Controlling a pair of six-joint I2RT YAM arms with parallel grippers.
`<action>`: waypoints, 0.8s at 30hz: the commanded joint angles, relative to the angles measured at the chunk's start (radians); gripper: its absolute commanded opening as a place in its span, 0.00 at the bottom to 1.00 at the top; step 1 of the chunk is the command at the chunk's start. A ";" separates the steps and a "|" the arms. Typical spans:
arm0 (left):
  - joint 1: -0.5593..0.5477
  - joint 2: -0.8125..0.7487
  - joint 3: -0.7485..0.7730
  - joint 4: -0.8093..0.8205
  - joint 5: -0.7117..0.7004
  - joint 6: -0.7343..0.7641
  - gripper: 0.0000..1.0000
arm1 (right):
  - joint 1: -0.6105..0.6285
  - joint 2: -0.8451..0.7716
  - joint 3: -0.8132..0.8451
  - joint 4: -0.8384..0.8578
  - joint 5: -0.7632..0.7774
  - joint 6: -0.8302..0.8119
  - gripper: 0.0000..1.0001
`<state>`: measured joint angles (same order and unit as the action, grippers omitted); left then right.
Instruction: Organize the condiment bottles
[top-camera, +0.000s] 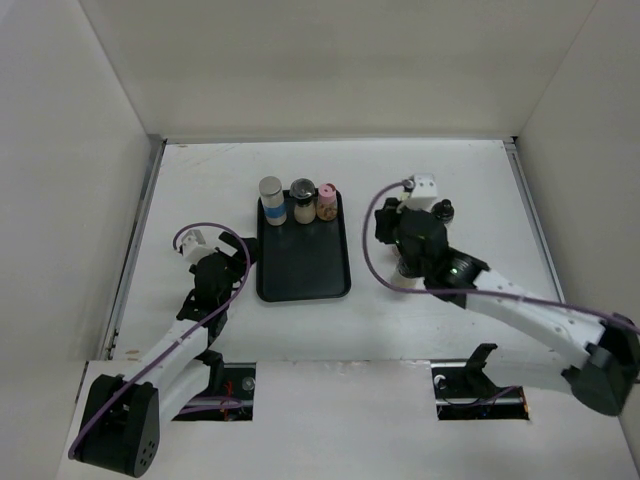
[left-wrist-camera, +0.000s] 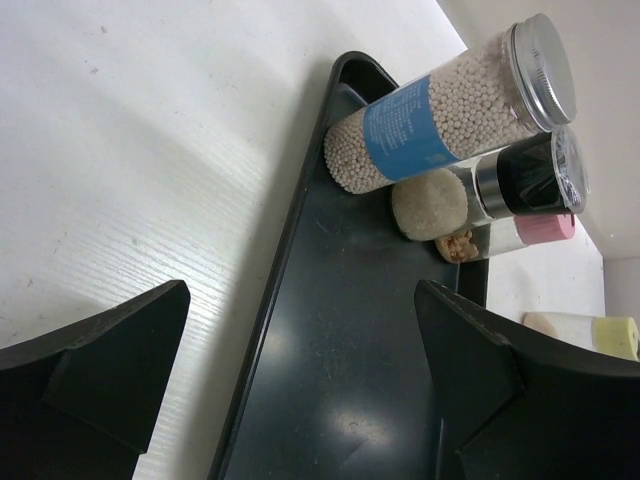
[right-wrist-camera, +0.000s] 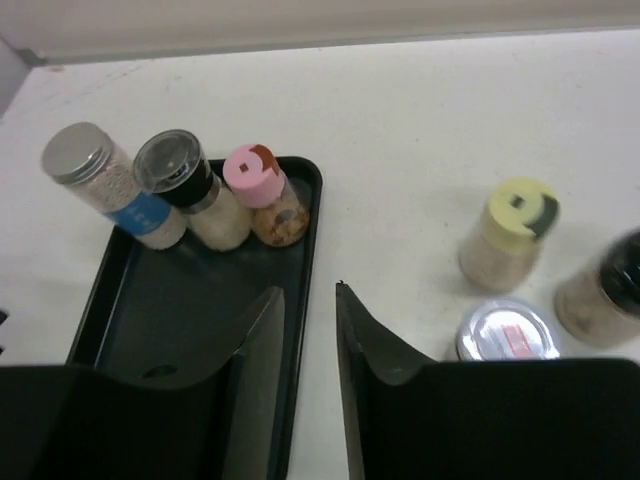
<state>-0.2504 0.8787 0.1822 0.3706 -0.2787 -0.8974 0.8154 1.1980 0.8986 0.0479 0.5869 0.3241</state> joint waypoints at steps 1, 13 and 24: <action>-0.010 -0.015 -0.001 0.044 0.001 0.006 1.00 | 0.060 -0.193 -0.111 -0.190 0.149 0.111 0.42; -0.031 0.011 0.005 0.054 0.001 0.005 1.00 | 0.101 -0.258 -0.193 -0.582 0.176 0.359 0.97; -0.023 0.005 0.003 0.045 0.002 0.005 1.00 | -0.031 -0.144 -0.231 -0.361 0.028 0.276 0.91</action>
<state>-0.2760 0.8806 0.1822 0.3717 -0.2794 -0.8974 0.8108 1.0389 0.6701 -0.4175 0.6598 0.6186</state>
